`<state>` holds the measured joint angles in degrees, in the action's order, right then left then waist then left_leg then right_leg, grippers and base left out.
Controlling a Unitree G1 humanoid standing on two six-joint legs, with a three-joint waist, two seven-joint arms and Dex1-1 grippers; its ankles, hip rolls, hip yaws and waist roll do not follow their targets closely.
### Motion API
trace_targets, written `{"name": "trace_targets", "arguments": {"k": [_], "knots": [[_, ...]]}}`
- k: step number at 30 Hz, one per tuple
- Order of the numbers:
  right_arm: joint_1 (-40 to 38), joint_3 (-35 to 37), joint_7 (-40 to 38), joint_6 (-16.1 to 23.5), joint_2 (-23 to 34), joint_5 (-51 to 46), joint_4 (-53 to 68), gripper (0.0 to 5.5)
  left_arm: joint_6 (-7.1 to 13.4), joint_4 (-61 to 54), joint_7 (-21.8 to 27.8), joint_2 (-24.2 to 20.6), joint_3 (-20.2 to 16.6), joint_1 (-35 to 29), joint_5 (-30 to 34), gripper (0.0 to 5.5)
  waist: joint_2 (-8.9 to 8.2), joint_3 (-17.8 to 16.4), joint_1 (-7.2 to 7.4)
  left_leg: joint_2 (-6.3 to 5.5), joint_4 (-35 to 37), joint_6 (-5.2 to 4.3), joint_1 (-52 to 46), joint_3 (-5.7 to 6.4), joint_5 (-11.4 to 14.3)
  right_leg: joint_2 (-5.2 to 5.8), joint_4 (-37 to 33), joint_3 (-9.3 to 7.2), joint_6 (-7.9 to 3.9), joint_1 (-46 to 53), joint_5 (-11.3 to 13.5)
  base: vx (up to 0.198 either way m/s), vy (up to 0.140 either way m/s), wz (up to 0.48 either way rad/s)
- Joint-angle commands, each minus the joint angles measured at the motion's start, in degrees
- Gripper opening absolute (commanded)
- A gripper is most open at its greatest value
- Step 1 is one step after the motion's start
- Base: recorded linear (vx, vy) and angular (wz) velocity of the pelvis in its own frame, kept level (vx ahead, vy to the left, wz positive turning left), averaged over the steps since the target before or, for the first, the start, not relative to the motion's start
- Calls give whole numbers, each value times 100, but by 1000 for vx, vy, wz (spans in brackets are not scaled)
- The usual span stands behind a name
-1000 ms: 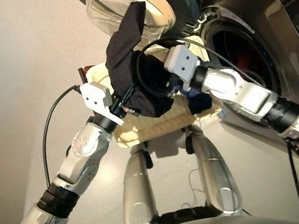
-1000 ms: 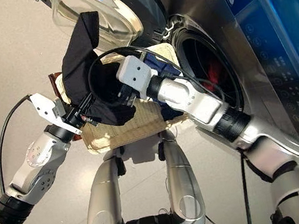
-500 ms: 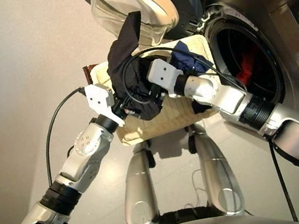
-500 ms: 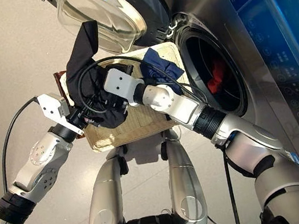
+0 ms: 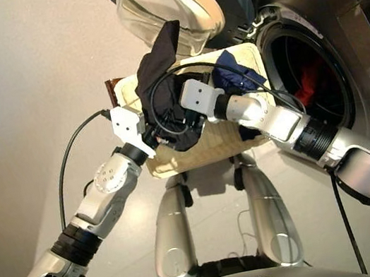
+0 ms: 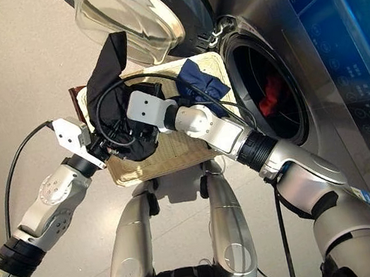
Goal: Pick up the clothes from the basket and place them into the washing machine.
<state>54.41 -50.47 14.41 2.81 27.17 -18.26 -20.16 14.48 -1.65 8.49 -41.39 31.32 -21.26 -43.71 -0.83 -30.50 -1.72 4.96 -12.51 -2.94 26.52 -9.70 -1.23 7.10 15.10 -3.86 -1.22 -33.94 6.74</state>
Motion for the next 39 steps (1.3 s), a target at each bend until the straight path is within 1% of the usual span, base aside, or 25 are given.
{"name": "trace_targets", "arguments": {"k": [1,10,12,13,14,15,16,21,24,27,29,32,34,36,37,39], "knots": [[123,-481,364,-31,-756,191,-48,0,694,-1411,386,479,-6,-879,118,0,162,129,-36,-62,-106,-244,436,232,-353,249,26,182,-642,-109,-17,0,0,0],[78,-357,244,50,-602,154,36,0,702,-1457,300,547,-32,-815,154,0,155,93,-36,-49,-123,-247,446,249,-361,247,37,203,-634,-130,-12,0,0,0],[78,-340,236,60,-532,152,115,0,698,-1474,277,538,-58,-805,160,198,154,90,-29,-43,-137,-246,451,253,-358,250,45,208,-630,-136,-12,0,0,0],[88,-333,241,60,-508,156,161,0,700,-1482,264,532,-59,-804,177,224,156,87,-27,-44,-133,-248,448,253,-358,250,51,207,-631,-136,-14,0,0,0],[80,-314,228,61,-479,162,171,0,710,-1489,246,531,-79,-798,191,267,151,84,-27,-44,-136,-249,451,247,-358,250,47,208,-632,-133,-10,0,0,0],[68,-301,237,63,-458,156,190,0,708,-1500,242,531,-89,-794,194,485,153,86,-25,-42,-138,-251,450,250,-357,254,51,204,-631,-132,-12,0,0,0],[56,-298,248,59,-445,149,221,0,710,-1506,236,529,-102,-790,201,550,155,86,-22,-36,-140,-252,448,250,-356,254,58,202,-627,-135,-16,0,0,0],[2,-236,218,55,-380,144,317,0,721,-1508,162,576,-146,-767,242,550,146,80,-14,-35,-133,-259,447,236,-356,249,41,214,-628,-126,-17,0,0,0],[-61,-138,133,84,-351,118,348,0,749,-1521,61,637,-227,-702,288,550,141,72,-11,-36,-145,-263,467,246,-360,249,41,211,-625,-128,-16,0,0,0],[-232,33,-41,154,-265,107,385,0,728,-1545,-3,608,-293,-585,337,550,146,71,-4,-39,-157,-256,482,239,-356,251,48,208,-628,-139,-13,0,0,0],[-420,296,-330,249,-203,172,452,0,731,-1558,-117,604,-360,-498,386,550,138,71,10,-39,-167,-252,492,230,-349,248,52,215,-633,-153,-10,0,0,0],[-934,923,-1089,539,-135,157,483,0,760,-1533,-313,624,-432,-381,374,550,137,71,43,-47,-192,-241,534,231,-344,244,59,219,-642,-183,-2,0,0,0],[-1226,1259,-1378,731,-86,172,610,0,789,-1553,-376,631,-478,-324,330,550,138,71,72,-48,-218,-239,561,244,-339,248,65,211,-646,-194,-7,0,0,0],[-1558,1633,-1755,874,-84,296,523,0,835,-1553,-460,697,-484,-259,264,550,145,71,100,-55,-225,-233,587,248,-333,257,66,203,-649,-207,-8,0,0,0],[-1795,1897,-2098,1004,-132,300,444,0,866,-1543,-506,726,-466,-227,238,550,157,71,123,-59,-247,-231,591,250,-305,256,90,199,-653,-208,-36,0,0,0],[-1990,2179,-2443,1133,-176,496,342,0,896,-1567,-547,747,-484,-210,124,550,164,71,142,-67,-245,-224,625,255,-322,258,86,192,-656,-240,-14,0,0,0]]}}
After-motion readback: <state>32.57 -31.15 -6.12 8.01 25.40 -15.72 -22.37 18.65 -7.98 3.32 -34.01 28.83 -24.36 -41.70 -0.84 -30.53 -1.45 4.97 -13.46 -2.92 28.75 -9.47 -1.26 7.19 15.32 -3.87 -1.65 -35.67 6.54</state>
